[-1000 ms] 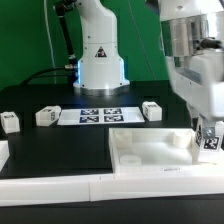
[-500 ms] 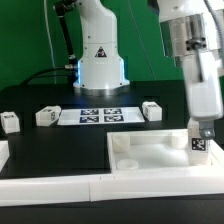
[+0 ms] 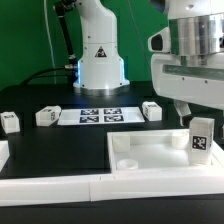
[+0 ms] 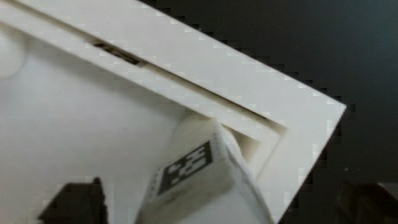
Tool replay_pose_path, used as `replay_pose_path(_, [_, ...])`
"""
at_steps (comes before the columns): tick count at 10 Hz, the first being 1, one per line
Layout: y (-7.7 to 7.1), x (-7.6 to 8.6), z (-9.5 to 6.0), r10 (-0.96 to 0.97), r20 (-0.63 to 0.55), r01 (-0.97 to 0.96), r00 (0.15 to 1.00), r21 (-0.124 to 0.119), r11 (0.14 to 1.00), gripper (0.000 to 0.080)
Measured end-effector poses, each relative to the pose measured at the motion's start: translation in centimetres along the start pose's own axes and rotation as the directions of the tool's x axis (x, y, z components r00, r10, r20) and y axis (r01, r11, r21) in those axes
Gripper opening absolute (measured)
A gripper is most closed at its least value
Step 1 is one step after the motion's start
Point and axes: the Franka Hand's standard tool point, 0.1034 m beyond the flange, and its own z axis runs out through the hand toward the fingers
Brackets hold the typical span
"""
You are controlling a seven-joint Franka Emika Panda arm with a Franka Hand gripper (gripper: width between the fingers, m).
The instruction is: Assemble square table
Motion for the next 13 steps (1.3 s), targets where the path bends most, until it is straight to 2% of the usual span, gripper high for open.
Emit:
replay_pose_path(1, [0.04, 0.11, 0.08, -0.11, -0.006, 0.11, 0.994, -0.009, 0.994, 0.0649])
replay_pose_path(2, [-0.2, 0.47, 0.28, -0.315, -0.026, 0.314, 0.949, -0.041, 0.948, 0.0649])
replay_pose_path(3, [-0.46, 0.49, 0.29, -0.362, -0.031, 0.36, 0.932, -0.044, 0.932, 0.0649])
replay_pose_path(5, [-0.41, 0.46, 0.34, -0.324, -0.03, 0.323, 0.945, -0.041, 0.946, 0.064])
replay_pose_path(7, [-0.4, 0.43, 0.36, -0.23, -0.033, 0.228, 0.973, -0.038, 0.973, 0.0315])
replay_pose_path(10, [-0.28, 0.35, 0.46, 0.02, -0.032, -0.021, 0.999, -0.028, 0.999, 0.0289])
replay_pose_path(11, [-0.28, 0.32, 0.47, 0.058, -0.031, -0.058, 0.998, -0.026, 0.998, 0.0289])
replay_pose_path(13, [-0.28, 0.33, 0.47, 0.251, -0.019, -0.251, 0.968, -0.015, 0.968, 0.0289])
